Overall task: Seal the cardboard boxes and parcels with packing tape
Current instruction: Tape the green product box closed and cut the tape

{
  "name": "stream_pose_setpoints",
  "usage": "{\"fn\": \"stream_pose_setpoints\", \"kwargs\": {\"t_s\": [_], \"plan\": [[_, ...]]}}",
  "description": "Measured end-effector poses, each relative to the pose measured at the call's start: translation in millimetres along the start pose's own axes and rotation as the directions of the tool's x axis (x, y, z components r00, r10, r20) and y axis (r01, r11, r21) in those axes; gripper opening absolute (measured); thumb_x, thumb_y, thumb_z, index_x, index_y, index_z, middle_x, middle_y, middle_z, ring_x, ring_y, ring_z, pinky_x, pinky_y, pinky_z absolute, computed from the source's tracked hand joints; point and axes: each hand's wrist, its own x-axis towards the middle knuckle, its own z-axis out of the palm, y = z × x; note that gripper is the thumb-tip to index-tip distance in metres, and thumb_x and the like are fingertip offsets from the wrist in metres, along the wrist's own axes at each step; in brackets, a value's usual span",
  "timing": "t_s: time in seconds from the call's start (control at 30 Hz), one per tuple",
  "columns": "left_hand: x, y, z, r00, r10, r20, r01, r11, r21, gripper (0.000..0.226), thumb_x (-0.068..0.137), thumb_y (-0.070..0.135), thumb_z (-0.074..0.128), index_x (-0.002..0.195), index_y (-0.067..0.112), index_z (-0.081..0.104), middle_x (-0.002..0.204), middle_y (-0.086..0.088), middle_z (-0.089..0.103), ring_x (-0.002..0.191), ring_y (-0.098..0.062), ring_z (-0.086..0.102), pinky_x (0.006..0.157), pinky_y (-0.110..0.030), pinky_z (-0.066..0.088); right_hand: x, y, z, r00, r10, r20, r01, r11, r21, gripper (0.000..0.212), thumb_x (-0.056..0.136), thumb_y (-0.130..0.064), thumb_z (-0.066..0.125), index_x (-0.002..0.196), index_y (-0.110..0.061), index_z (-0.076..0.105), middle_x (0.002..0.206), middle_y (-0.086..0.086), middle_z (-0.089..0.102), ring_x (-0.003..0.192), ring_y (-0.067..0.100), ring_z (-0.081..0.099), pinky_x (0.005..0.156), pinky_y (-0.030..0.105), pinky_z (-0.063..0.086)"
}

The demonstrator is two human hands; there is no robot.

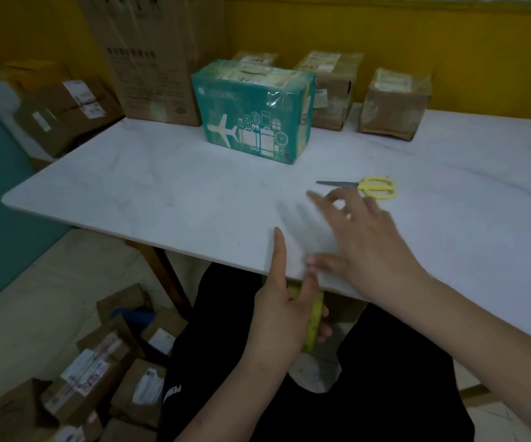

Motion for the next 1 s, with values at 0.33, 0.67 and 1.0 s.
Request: {"fn": "stream_pose_setpoints", "kwargs": {"t_s": [0.33, 0.67, 1.0], "plan": [[19.1, -9.8, -3.8, 0.968, 0.181, -0.173, -0.157, 0.977, 0.146, 0.055, 0.104, 0.037, 0.044, 0.155, 0.040, 0.024, 0.145, 0.011, 0.050, 0.102, 0.013, 0.056, 0.083, -0.001, 0.043, 10.0, 22.1, 19.0, 0.967, 0.021, 0.255, -0.037, 0.998, 0.060, 0.076, 0.091, -0.073, 0.016, 0.156, -0.036, 0.009, 0.164, -0.010, 0.006, 0.151, 0.015, 0.001, 0.122, 0.037, -0.001], [-3.7, 55.2, -62.7, 0.870, 0.405, -0.283, -0.010, 0.587, 0.809, 0.039, 0.099, 0.048, 0.035, 0.134, 0.042, 0.052, 0.074, 0.008, 0.068, 0.076, -0.016, 0.066, 0.076, -0.038, 0.055, 26.6, 11.5, 20.1, 0.999, -0.020, -0.031, 0.024, 0.989, 0.143, 0.058, 0.095, -0.052, 0.051, 0.146, -0.023, 0.045, 0.148, -0.003, 0.045, 0.132, 0.020, 0.043, 0.108, 0.032, 0.035], [207.9, 164.2, -65.9, 0.325, 0.944, -0.056, -0.527, 0.230, 0.818, 0.033, 0.105, 0.020, 0.038, 0.123, 0.016, 0.065, 0.119, -0.001, 0.069, 0.110, -0.017, 0.061, 0.096, -0.033, 0.042, 207.4, 28.4, -45.5, 0.800, -0.103, -0.591, 0.215, 0.969, 0.123, 0.048, 0.105, -0.043, 0.034, 0.128, -0.014, 0.064, 0.129, 0.003, 0.064, 0.122, 0.020, 0.055, 0.104, 0.037, 0.041]]}}
